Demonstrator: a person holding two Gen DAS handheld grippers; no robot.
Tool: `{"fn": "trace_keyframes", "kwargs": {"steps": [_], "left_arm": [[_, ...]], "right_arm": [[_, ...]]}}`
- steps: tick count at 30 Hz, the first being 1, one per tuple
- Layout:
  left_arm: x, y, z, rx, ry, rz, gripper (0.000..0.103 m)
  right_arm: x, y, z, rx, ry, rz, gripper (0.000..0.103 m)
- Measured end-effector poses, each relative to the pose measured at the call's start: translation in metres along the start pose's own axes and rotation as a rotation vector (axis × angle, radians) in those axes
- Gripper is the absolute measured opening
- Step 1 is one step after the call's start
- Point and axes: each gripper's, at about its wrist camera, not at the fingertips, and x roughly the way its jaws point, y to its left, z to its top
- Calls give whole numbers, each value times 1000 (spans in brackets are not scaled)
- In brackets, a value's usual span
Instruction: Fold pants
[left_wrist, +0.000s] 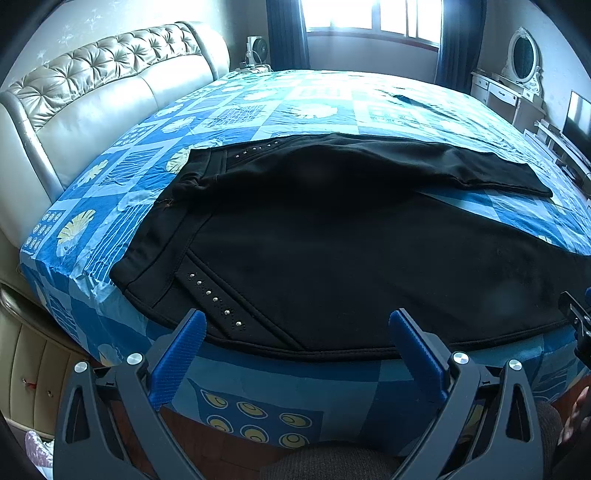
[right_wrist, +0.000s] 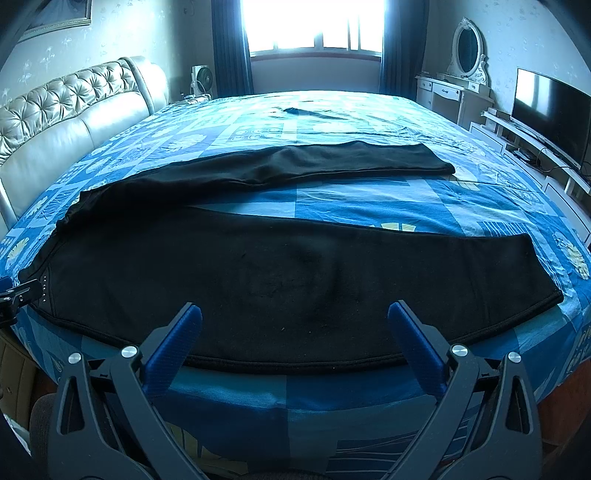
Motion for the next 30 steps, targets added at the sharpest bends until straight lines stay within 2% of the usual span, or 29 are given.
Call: {"fn": "trace_keyframes", "kwargs": {"steps": [30], "left_arm": [[0,-3,0,4,-2,-2,99]], "right_arm": [[0,0,0,-3,3,0,101]]}}
